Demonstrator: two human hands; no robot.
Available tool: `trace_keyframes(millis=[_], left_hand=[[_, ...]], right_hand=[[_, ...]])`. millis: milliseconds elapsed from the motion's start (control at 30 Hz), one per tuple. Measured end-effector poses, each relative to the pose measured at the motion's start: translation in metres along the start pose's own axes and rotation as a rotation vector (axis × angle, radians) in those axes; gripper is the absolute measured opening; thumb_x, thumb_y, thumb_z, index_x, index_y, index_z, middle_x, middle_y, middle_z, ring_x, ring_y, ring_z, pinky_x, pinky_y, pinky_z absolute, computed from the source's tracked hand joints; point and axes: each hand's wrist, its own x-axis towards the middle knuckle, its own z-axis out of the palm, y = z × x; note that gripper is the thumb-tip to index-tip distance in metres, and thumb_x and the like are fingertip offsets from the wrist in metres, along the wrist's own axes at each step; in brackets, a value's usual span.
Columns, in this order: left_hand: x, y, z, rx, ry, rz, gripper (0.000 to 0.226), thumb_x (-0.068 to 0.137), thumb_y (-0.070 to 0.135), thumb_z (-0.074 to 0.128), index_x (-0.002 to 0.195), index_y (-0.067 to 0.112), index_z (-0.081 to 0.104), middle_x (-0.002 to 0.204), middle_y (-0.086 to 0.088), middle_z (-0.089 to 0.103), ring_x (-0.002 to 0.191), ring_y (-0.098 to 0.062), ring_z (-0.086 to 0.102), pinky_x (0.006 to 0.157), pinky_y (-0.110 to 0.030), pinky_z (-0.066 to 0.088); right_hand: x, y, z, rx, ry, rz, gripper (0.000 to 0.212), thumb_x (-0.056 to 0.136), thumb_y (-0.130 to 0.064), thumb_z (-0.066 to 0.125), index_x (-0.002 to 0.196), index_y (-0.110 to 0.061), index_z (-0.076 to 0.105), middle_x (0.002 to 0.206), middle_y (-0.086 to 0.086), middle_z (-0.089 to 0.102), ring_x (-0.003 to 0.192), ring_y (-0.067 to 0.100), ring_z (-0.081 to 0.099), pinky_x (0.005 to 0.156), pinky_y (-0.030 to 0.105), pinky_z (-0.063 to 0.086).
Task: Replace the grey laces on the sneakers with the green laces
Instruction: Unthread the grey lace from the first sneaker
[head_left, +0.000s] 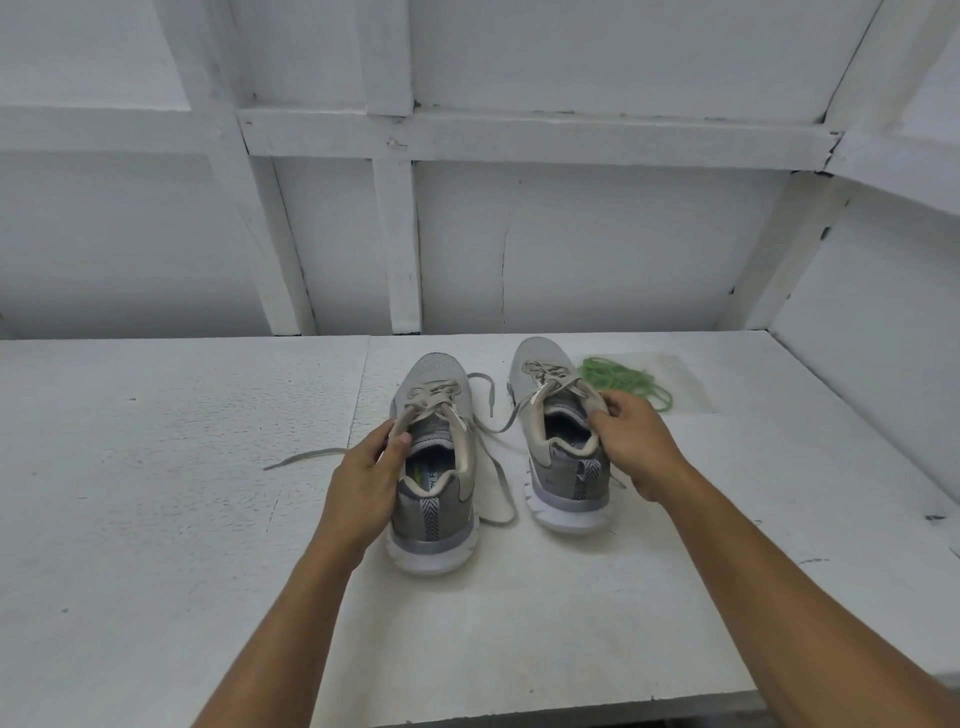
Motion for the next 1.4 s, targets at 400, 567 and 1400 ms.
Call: trace_keyframes(millis=[400, 567, 1400], left_hand=[[0.002, -0.001, -0.001, 0.018, -0.017, 0.002, 0.027, 0.099, 0.039, 0.049, 0.122, 0.038, 0.063, 0.116, 0.014, 0.067, 0.109, -0.007, 0.06, 0.098, -0.038, 0.047], [0.001, 0.009, -0.006, 0.124, 0.134, -0.02, 0.05, 0.092, 0.044, 0.06, 0.137, 0.024, 0.052, 0.132, 0.009, 0.055, 0.119, -0.015, 0.052, 0.1, -0.039, 0.045], [0.008, 0.006, 0.0, 0.162, 0.284, 0.097, 0.022, 0.096, 0.034, 0.056, 0.101, 0.022, 0.074, 0.082, 0.011, 0.07, 0.079, 0.003, 0.063, 0.066, -0.016, 0.044]], right_hand=[[0.001, 0.007, -0.002, 0.023, -0.025, 0.018, 0.018, 0.092, -0.011, 0.054, 0.098, -0.023, 0.066, 0.098, 0.003, 0.07, 0.094, 0.026, 0.066, 0.089, 0.05, 0.053], [-0.002, -0.002, -0.007, 0.009, -0.036, 0.051, 0.041, 0.089, -0.018, 0.063, 0.129, -0.02, 0.056, 0.132, 0.0, 0.058, 0.114, 0.022, 0.057, 0.099, 0.043, 0.047], [-0.017, -0.076, 0.118, -0.711, -0.246, -0.868, 0.015, 0.091, -0.031, 0.059, 0.098, -0.019, 0.065, 0.119, -0.003, 0.059, 0.12, 0.02, 0.044, 0.098, 0.036, 0.034]])
